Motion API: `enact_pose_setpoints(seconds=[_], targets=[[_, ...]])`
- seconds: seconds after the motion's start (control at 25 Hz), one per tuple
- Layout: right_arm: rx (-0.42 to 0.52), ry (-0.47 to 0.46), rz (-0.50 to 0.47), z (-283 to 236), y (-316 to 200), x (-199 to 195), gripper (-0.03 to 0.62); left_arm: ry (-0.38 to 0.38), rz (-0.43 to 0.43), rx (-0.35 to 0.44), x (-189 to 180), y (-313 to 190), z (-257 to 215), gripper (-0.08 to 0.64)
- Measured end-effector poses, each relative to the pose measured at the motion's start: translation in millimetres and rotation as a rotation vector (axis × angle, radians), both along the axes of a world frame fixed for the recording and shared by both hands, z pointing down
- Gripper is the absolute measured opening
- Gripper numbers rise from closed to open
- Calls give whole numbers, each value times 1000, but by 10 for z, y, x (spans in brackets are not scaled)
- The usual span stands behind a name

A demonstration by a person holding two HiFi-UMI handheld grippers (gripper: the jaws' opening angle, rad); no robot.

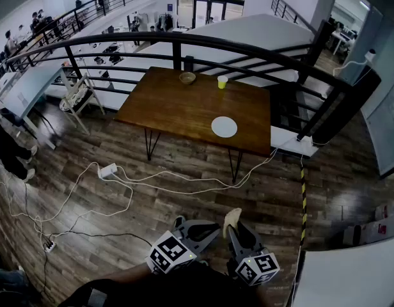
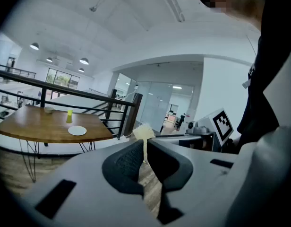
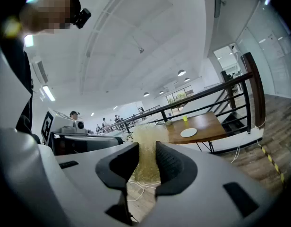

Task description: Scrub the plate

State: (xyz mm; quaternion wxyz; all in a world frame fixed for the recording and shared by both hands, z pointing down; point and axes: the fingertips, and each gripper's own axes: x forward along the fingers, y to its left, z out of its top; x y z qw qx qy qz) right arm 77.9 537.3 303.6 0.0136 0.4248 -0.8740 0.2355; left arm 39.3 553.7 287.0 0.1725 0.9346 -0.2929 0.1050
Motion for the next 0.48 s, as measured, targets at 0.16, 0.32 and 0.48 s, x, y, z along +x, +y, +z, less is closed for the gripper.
enact_pose_setpoints(seconds=[0.16,0.32,0.48], targets=[[21,-15,-11,-77,406,228,118,1,-39,-27,141,412,-21,34],[56,-12,-10,-214,656,280,118,-24,-48,21,200,654,-135,34],[93,-3,23,-339,774,325,120,5,-67,56,145,732,-251,34]])
